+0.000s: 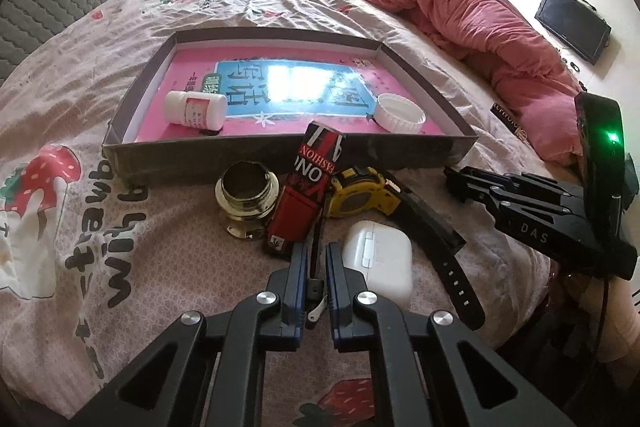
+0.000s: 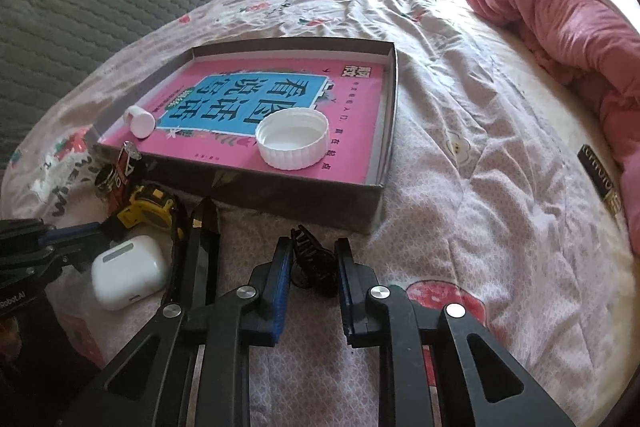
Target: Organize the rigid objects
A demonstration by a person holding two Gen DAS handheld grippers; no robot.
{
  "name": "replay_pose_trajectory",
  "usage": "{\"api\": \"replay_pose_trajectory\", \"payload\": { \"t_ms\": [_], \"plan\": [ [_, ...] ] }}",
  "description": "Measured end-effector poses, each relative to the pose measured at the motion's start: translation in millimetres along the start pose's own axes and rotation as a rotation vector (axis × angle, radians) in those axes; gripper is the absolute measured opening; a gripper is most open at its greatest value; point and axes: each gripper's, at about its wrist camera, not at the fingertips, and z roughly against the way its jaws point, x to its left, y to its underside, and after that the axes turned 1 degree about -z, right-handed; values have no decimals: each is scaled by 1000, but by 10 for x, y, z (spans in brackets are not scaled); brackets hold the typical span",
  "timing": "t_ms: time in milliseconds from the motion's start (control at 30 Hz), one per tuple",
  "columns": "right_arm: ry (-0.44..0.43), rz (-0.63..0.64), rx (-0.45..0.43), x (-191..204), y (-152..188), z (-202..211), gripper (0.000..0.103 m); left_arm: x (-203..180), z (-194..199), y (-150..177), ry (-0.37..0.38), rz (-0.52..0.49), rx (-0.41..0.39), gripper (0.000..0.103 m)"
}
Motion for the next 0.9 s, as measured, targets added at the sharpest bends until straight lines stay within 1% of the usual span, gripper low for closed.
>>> {"api": "replay_pose_trajectory", "payload": {
  "t_ms": [200, 400, 567, 667, 700, 767, 800, 833, 900],
  "plan": [
    [-18, -32, 1, -60, 6, 12, 21, 18, 22, -1, 2, 6, -7, 9],
    [-15, -35, -3, -58, 5, 21, 21, 11, 51, -13, 6, 1, -20, 9],
    [-24, -46, -18, -71, -15, 43, 21, -12, 114, -27, 18, 1, -49, 9],
    [-27, -56, -18, -84, -14, 51, 21, -26, 131, -40, 11, -5, -56, 9],
    [-29, -58, -18, -85, -14, 51, 21, -16, 126, -36, 9, -2, -54, 9],
    [-26, -59, -9, -83, -14, 34, 21, -28, 61, -28, 19, -6, -15, 9],
    [-24, -58, -5, -79, -12, 24, 21, -30, 26, -12, -2, -7, -2, 9],
    [-25, -60, -4, -78, -12, 21, 21, -20, -17, 8, -4, -3, 15, 9],
    [-27, -59, -6, -72, -19, 19, 22, 9, -49, 13, 10, 16, 26, 9]
  ]
}}
